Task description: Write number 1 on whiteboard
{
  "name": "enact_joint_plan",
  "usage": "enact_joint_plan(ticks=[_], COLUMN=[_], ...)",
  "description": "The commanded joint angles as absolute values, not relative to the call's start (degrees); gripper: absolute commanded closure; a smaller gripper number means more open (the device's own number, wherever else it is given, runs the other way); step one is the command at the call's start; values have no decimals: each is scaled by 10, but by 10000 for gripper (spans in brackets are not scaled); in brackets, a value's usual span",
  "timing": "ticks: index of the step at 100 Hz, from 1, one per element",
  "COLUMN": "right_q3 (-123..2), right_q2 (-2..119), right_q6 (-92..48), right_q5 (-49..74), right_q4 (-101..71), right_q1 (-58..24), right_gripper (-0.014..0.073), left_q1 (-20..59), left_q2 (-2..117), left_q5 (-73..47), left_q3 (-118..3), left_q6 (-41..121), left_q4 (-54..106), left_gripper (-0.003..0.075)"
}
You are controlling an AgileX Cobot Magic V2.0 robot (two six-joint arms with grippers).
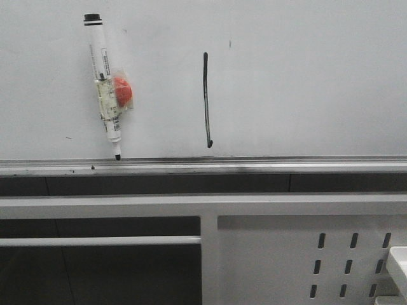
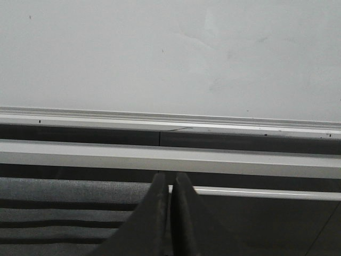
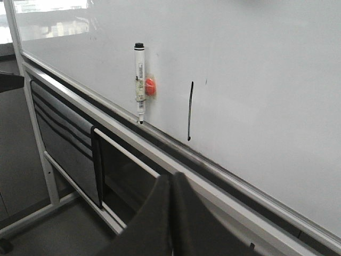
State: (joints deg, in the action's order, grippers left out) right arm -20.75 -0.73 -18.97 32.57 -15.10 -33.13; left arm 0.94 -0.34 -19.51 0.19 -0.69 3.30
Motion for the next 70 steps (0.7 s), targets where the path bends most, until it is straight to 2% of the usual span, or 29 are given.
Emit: enact_joint_plan(ticks=[1, 70], right_q3=[-220, -220], right_q2=[-12, -12], right_q6=[-189, -189], right_q5=[283, 294], right_q4=[-151, -157], right_q1=[-328, -328], right_gripper=[648, 648], left_q1=[7, 7], left_q2=[-17, -17], left_q5=[-167, -167], left_q3=[22, 22], left_q6=[-13, -13], left_q4=[30, 30], left_gripper=[740, 740])
